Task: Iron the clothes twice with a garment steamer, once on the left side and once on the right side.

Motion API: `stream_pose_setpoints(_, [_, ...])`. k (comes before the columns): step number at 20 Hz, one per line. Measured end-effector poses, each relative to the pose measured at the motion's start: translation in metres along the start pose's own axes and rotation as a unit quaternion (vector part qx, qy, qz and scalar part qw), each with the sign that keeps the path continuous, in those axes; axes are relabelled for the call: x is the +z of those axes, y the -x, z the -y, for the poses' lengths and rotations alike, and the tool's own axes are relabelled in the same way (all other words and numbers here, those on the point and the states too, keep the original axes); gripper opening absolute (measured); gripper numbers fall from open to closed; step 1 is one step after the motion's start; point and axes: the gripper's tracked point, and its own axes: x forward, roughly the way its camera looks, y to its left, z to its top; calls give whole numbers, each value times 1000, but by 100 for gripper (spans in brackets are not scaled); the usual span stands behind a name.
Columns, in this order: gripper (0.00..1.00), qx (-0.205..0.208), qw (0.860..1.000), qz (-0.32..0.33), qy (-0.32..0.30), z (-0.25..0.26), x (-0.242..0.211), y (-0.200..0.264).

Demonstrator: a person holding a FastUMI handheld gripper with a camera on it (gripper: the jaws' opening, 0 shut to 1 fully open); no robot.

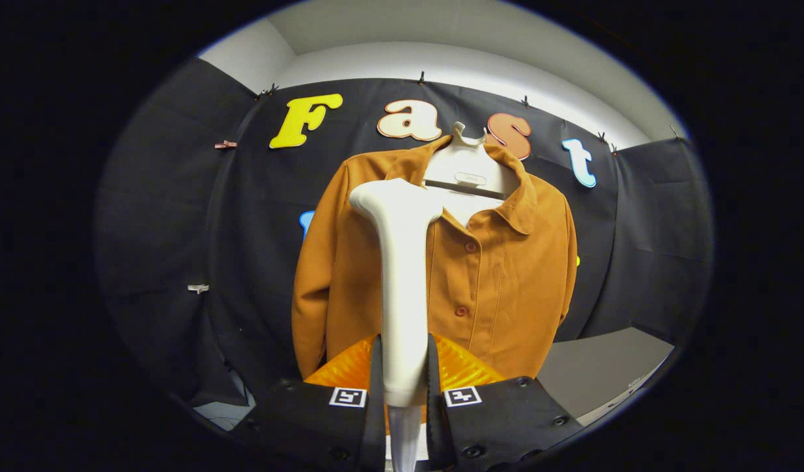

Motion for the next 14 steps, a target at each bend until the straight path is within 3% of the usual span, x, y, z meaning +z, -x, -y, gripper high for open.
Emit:
stream_pose_setpoints(8, [28,-26,999,-23,12,2,-37,-18])
stream_pose_setpoints(14, [29,-31,998,-60,12,6,-90,-16])
